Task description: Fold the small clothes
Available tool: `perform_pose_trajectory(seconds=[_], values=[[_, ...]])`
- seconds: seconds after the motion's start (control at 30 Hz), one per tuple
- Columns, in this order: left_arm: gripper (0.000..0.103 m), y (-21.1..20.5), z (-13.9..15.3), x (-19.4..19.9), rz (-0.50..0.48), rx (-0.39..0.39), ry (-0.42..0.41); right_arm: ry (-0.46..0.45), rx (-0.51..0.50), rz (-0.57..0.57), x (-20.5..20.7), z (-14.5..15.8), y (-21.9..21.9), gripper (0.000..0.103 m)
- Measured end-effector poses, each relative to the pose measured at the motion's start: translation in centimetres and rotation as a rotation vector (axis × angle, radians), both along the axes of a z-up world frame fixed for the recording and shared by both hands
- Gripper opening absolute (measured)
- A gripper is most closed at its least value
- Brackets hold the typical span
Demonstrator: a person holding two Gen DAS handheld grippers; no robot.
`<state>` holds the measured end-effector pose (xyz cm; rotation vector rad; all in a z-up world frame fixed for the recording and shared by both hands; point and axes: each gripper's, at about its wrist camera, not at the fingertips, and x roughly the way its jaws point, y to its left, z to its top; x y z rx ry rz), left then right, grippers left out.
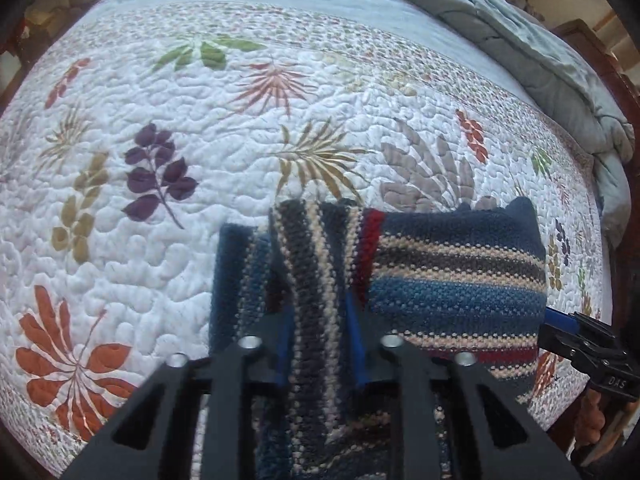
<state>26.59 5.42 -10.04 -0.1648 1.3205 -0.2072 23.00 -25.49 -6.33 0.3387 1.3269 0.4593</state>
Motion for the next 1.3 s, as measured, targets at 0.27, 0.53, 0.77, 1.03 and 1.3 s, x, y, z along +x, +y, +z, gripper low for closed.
perform_pose_trajectory(seconds=[0.27,0.53,0.77,1.03,1.3], values=[[0.015,3.4,0.1,-1.2,0.058,0.032,-0.033,-0.047,-0.025,0.055,0.2,0.1,3.0,0.051],[0.018,1.7,-1.9,-1.1,0.021,0.155,-0.057,-0.033,-0.044,0.033,0.5,-1.2,3.1,0.059],[0.065,3.2,1.7,-4.4,-0.002,0.121,-0.106,-0.048,-0.056,0.062,-3.0,0.9,1.8,0.07],[0.086,3.5,0.6,-8.9,-0.1,-0.01,-0.043,0.004,-0.029,0.086,-7.2,0.5,1.2,0.076],[0.09,4.5,-2.3,-8.4,-0.076,-0.13,0.023,0.035,0.02,0.083,-7.9,-1.1,2.1,0.082]])
